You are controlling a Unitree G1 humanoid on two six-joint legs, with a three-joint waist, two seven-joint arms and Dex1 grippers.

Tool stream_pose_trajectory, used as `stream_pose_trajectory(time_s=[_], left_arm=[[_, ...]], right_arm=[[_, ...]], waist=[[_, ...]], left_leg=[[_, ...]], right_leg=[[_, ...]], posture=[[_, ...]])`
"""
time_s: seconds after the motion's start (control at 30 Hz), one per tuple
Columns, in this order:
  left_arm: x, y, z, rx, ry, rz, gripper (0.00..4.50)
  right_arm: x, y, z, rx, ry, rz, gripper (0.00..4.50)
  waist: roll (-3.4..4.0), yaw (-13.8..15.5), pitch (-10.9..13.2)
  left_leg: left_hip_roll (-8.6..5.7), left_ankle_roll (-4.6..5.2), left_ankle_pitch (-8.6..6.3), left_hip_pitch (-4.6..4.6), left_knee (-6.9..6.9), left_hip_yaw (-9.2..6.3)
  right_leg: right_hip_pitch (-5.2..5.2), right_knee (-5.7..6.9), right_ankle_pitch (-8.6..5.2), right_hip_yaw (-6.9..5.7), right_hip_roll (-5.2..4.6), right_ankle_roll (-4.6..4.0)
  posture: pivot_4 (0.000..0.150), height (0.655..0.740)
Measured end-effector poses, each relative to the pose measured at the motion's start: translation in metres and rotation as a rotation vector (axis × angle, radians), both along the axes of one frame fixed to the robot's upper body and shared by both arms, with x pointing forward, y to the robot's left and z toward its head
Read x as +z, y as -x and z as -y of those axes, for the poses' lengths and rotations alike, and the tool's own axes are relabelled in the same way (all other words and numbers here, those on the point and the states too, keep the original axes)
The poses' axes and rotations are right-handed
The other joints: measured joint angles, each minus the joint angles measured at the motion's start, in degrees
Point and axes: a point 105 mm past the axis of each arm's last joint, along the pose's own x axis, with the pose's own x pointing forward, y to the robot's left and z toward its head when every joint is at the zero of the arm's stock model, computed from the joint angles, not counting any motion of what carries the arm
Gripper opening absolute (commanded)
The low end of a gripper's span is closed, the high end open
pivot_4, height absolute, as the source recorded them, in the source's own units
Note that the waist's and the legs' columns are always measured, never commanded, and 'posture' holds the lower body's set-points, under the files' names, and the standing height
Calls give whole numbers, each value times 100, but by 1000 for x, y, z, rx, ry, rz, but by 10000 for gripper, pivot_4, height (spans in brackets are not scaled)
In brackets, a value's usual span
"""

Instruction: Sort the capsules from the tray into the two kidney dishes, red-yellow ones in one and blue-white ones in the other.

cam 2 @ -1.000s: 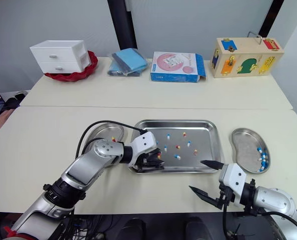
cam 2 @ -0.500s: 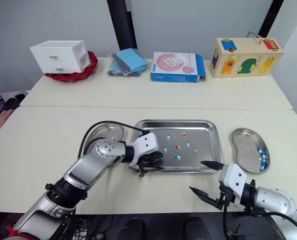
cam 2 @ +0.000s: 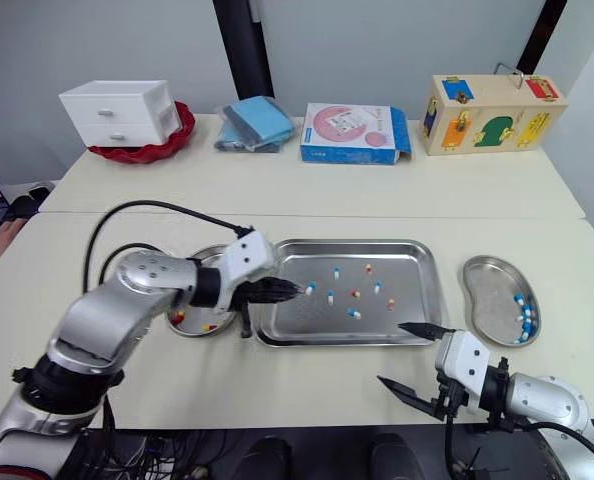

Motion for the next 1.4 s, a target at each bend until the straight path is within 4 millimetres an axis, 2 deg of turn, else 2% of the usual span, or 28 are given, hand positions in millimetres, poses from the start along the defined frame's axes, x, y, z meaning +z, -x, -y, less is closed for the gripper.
stream_pose_trajectory(time_s=[0.2, 0.3, 0.37, 0.57, 0.73, 1.03, 1.13, 1.27, 1.33, 1.4], left_arm=[[13, -1, -54, 220, 33, -8, 357], [5, 5, -93, 370, 1, -41, 357], [4, 6, -104, 424, 3, -41, 357], [1, 6, -114, 483, 27, -38, 357], [-8, 2, -113, 508, 91, -54, 13098], [-9, -1, -115, 500, 111, -40, 43467], [-6, -1, -114, 475, 118, -11, 44650], [-7, 11, -124, 446, 128, 35, 44650], [-8, 24, -137, 441, 128, 51, 44650], [-13, 39, -155, 470, 122, 49, 44650]], right_arm=[[7, -3, -12, 80, -13, 42, 45000], [13, -5, -22, 128, -31, 64, 45000], [14, -5, -26, 155, -36, 68, 45000], [16, -6, -37, 212, -48, 72, 45000], [14, -8, -41, 224, -56, 68, 45000], [14, -9, -41, 212, -57, 62, 45000], [13, -10, -40, 203, -56, 64, 45000], [8, -9, -35, 155, -57, 41, 45000], [9, -9, -28, 105, -58, 34, 45000], [10, -9, -10, 23, -42, 22, 45000]], waist=[[7, -21, 5], [11, -21, 7], [8, 6, 10], [4, 43, 12], [7, 7, 13], [7, 2, 14], [7, 2, 14], [8, -12, 14], [13, -26, 17], [13, -18, 17]], left_leg=[[1, 0, 0, 0, -5, -2], [1, 1, -1, 1, -7, -3], [1, 0, 0, -1, -4, -5], [1, 0, 0, -4, -2, -7], [1, 0, 0, -5, -4, -7], [1, 0, 0, -5, -4, -7], [1, 0, 0, -5, -4, -7], [2, 0, 0, -4, -10, -6], [1, -1, -1, -4, -15, 0], [2, -1, -2, -4, -16, 1]], right_leg=[[-7, 0, 0, 1, 2, -1], [-8, 1, 0, 1, 2, -1], [-6, 2, 0, -2, 1, -1], [-5, 2, 0, -3, 2, -1], [-8, 3, 0, -1, 3, -2], [-8, 3, 0, -1, 2, -2], [-8, 3, 0, -1, 2, -2], [-11, 3, 0, 0, 2, -3], [-13, 2, 0, 6, 1, -4], [-13, 1, -1, 4, 0, -5]], posture=[[1500, 7400], [1500, 7400], [1500, 7400], [1500, 7400], [1500, 7400], [1500, 7400], [1500, 7400], [1500, 7400], [1500, 7400], [1500, 7400]])
